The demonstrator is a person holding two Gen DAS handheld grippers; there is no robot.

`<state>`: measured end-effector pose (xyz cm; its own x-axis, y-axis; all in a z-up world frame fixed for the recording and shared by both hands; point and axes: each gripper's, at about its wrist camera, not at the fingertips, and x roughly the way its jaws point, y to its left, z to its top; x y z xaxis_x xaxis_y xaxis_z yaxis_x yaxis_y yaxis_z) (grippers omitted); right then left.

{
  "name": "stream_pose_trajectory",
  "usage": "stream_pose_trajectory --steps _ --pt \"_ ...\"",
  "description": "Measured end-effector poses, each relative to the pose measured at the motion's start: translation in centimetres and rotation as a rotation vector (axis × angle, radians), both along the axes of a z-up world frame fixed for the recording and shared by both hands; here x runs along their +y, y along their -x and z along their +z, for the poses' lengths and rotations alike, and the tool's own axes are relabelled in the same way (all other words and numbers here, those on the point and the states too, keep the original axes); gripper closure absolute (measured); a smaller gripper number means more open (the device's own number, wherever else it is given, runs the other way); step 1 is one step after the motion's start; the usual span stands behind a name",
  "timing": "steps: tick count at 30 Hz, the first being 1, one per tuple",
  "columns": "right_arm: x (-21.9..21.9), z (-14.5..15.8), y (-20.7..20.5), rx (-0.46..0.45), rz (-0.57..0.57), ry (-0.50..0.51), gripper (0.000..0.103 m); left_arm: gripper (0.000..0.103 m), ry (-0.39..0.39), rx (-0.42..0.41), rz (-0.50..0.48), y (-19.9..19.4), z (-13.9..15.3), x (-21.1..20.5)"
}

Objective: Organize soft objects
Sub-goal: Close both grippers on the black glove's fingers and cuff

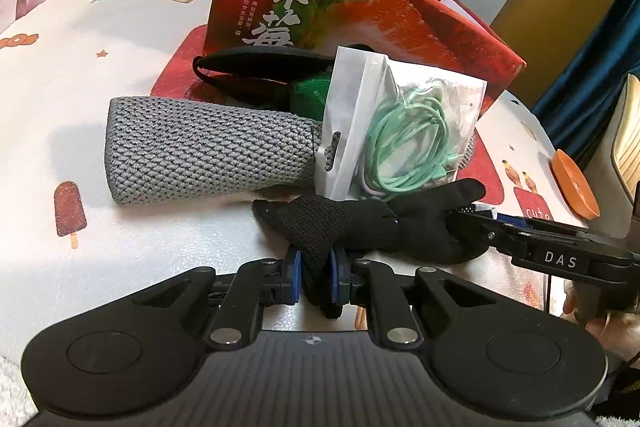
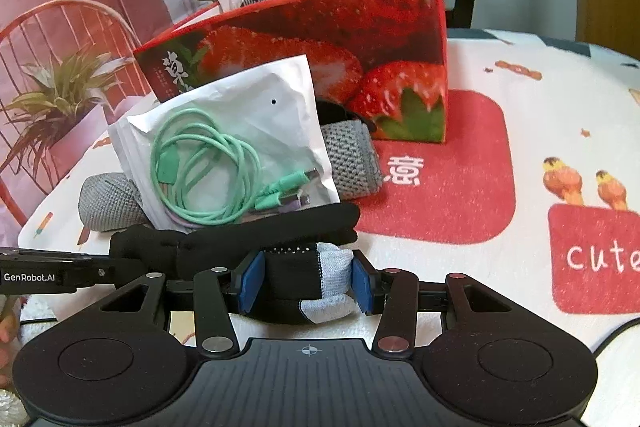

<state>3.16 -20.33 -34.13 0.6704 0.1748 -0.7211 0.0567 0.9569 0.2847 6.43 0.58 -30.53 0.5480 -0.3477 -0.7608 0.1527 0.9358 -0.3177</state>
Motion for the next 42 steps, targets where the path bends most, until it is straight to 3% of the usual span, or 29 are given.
stream_pose_trajectory --steps 3,9,13,42 --pt "0.12 -0.17 0.01 0.004 0.000 -0.004 0.060 0.088 0.006 0.007 0.004 0.02 -0.05 0.11" --pt "0.47 -0.26 0.10 0.002 0.020 -0.015 0.079 0.088 0.013 0.011 0.010 -0.01 -0.08 0.20" --pt "0.81 -0.08 0.09 -0.003 0.041 -0.011 0.083 0.088 0.014 0.012 0.010 -0.07 -0.05 0.18" --pt "0.61 -0.08 0.18 -0.005 0.041 -0.022 0.085 0.088 0.017 0.014 0.010 0.07 -0.04 0.37"
